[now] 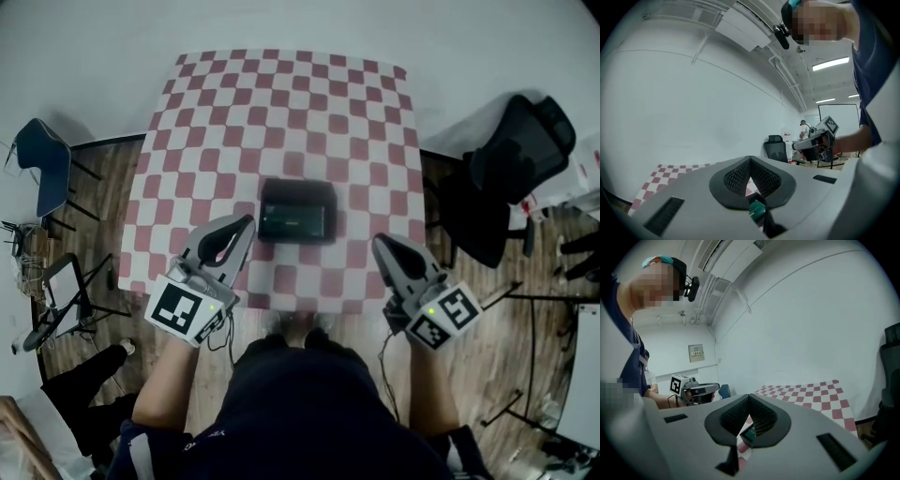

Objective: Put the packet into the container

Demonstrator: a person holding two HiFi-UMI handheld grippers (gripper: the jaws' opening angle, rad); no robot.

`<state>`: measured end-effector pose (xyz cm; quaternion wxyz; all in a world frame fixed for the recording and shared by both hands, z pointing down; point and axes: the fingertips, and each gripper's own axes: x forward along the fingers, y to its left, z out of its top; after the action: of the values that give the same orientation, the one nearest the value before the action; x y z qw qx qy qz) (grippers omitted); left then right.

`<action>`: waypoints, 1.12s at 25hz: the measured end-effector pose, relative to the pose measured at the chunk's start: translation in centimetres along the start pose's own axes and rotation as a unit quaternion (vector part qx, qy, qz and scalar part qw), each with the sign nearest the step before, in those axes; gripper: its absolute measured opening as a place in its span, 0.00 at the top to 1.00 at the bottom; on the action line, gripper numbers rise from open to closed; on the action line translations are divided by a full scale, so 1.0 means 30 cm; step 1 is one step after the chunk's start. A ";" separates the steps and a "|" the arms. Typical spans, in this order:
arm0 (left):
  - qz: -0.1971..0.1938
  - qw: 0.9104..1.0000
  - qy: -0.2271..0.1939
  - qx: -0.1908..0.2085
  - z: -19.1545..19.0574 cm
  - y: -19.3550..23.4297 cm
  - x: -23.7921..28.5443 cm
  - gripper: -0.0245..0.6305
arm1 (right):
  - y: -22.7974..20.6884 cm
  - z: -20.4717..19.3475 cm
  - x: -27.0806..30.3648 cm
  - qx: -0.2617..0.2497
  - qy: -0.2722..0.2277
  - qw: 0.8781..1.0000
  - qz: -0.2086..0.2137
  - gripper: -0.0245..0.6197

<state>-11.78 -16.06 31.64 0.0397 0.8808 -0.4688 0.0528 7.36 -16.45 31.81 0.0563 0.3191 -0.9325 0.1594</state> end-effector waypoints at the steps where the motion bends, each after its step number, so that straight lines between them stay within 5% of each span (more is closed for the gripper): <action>1: 0.001 1.000 0.002 -0.003 -0.014 -0.007 -0.008 0.92 | 0.002 -0.004 -0.001 -0.004 0.002 1.000 -0.003 0.94; 13: -0.003 0.999 0.048 -0.024 -0.197 -0.056 -0.078 0.92 | 0.034 -0.083 0.008 -0.017 0.031 0.999 -0.013 0.94; 28: -0.011 0.998 0.050 -0.036 -0.197 -0.066 -0.072 0.92 | 0.050 -0.119 0.027 -0.019 0.046 0.999 -0.007 0.94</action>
<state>-11.65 -12.47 37.17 0.0953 0.8802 -0.4580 0.0800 5.81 -14.61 34.94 0.1060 0.3167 -0.9297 0.1553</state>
